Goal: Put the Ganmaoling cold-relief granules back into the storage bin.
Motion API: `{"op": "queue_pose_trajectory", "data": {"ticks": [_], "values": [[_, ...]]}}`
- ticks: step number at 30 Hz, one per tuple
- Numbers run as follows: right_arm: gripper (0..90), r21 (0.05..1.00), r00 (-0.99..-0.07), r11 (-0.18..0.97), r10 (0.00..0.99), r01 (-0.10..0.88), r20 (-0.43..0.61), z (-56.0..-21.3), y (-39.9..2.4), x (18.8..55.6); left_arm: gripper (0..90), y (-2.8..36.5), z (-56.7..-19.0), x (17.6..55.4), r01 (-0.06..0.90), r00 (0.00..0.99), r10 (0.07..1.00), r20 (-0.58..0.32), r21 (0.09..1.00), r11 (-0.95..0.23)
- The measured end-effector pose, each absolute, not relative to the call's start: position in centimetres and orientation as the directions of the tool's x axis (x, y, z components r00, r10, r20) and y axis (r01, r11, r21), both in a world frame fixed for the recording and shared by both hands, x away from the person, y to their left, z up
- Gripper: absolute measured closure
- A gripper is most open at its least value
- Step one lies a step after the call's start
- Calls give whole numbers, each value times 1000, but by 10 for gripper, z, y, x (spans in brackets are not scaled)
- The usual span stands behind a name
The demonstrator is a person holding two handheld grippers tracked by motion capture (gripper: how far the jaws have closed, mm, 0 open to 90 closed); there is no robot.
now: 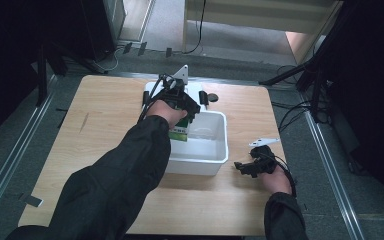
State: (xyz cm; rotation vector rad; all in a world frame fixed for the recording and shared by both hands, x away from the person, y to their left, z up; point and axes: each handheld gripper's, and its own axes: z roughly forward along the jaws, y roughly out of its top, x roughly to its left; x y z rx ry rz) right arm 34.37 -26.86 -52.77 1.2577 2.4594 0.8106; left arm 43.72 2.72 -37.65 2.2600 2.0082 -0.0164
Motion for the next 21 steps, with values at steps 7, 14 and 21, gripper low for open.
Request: {"op": "queue_pose_trajectory", "data": {"ticks": [7, 14, 21], "values": [[159, 588, -591, 468, 807, 660, 21, -527, -269, 343, 48, 18, -384, 437, 993, 98, 991, -86, 75, -92], [159, 589, -591, 466, 806, 660, 23, -527, -269, 343, 47, 16, -386, 438, 992, 101, 992, -73, 81, -95], [159, 588, -592, 468, 806, 660, 23, -527, -269, 343, 44, 20, -390, 439, 995, 70, 994, -81, 82, -63]]}}
